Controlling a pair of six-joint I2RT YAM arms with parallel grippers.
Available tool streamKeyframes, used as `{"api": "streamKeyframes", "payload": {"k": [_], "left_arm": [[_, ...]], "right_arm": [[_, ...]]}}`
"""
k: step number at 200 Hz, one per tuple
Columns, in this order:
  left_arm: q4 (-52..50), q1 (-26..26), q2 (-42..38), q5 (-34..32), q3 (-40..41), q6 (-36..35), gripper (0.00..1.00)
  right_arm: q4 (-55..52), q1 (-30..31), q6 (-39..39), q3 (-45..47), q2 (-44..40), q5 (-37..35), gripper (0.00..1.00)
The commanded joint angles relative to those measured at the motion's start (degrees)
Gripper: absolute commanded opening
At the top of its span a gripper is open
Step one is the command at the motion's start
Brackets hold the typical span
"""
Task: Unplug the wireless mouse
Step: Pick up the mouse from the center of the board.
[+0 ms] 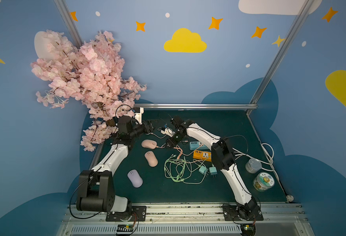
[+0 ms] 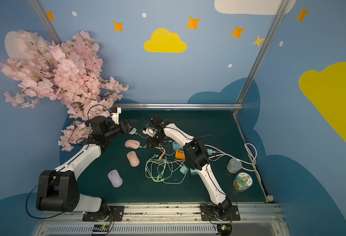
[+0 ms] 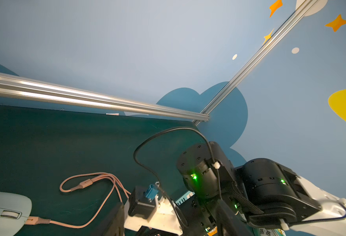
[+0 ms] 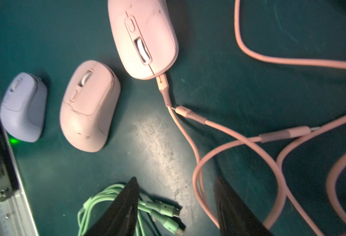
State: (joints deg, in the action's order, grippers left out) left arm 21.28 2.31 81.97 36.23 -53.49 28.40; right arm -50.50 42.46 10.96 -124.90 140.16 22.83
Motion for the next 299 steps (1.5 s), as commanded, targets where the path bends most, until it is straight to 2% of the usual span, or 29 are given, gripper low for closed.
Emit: {"api": "streamKeyframes", "payload": {"k": [1, 73, 103, 115, 124, 131, 137, 201, 230, 261, 282, 299], "left_arm": [[2.91, -0.11, 0.71, 1.27, 0.18, 1.93, 0.69], [3.58, -0.1, 0.29, 1.57, 0.41, 2.35, 0.69], [2.71, -0.14, 0.23, 1.22, 0.36, 0.86, 0.69], [2.52, -0.2, -0.01, 1.21, 0.38, 0.05, 0.69], [2.29, -0.2, -0.22, 1.08, 0.45, -0.64, 0.69], [2.07, -0.18, -0.4, 0.97, 0.57, -1.1, 0.69], [1.94, -0.17, -0.49, 0.87, 0.62, -1.6, 0.69], [2.32, -0.76, 1.3, 2.5, -0.33, -2.53, 0.7], [4.03, -0.88, 2.12, 3.76, 0.05, -3.0, 0.71], [10.07, -0.84, 2.33, 5.47, 2.16, -3.57, 0.71], [13.68, -0.76, 1.43, 7.0, 4.55, -6.43, 0.71], [20.64, -0.63, 1.34, 10.42, 7.31, -7.95, 0.72]], "right_arm": [[-2.68, 0.85, 4.14, -2.66, 1.47, -4.19, 0.62], [-1.83, 1.78, 3.96, -7.81, 6.64, -9.77, 0.64], [-3.0, 1.92, 3.89, -12.08, 10.3, -9.38, 0.61], [-2.99, 1.97, 3.74, -12.48, 10.73, -9.09, 0.53], [-2.77, 1.94, 3.56, -12.06, 10.38, -8.11, 0.43], [-2.69, 1.86, 3.27, -11.65, 9.95, -6.77, 0.17], [-2.35, 1.74, 2.84, -11.15, 9.51, -5.42, 0.0], [4.53, 0.78, -3.2, 0.02, -4.37, 9.53, 0.0], [4.8, 0.53, -3.93, 2.08, -11.0, 14.41, 0.0], [5.69, -0.1, -5.19, 3.73, -16.76, 16.43, 0.0], [6.38, -0.72, -5.99, 3.93, -19.22, 18.27, 0.0], [6.47, -1.36, -6.75, 3.61, -20.88, 20.02, 0.0]]}}
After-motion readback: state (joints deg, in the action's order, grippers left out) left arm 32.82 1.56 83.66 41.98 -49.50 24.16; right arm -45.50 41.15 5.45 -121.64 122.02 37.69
